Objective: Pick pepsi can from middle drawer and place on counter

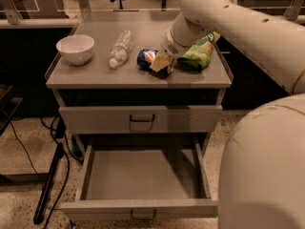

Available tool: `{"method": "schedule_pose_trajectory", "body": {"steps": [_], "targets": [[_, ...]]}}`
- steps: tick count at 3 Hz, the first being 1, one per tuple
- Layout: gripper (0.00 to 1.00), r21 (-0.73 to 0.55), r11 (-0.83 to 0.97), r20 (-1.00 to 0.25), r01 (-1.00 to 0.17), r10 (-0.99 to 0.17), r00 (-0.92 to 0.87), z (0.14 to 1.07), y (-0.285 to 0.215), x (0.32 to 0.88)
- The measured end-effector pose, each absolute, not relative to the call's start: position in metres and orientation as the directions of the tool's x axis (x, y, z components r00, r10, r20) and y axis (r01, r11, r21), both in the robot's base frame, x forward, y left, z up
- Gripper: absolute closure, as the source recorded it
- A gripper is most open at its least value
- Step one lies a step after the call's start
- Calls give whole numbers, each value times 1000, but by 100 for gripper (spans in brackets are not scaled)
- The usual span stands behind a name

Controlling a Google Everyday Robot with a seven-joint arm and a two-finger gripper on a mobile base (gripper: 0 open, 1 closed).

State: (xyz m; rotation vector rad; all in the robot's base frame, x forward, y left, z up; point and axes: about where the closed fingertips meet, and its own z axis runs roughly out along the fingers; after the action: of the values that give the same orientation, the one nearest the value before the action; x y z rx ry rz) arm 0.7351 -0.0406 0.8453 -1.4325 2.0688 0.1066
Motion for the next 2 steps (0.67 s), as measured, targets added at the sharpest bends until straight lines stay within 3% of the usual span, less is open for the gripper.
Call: {"method": "schedule_pose_trajectory", "body": {"steps": [1,2], "targets": [[3,-269,410,-523,-871,-822,-226,845,-41,735],[0,-269,410,-523,-871,-822,-226,845,-41,735]]}}
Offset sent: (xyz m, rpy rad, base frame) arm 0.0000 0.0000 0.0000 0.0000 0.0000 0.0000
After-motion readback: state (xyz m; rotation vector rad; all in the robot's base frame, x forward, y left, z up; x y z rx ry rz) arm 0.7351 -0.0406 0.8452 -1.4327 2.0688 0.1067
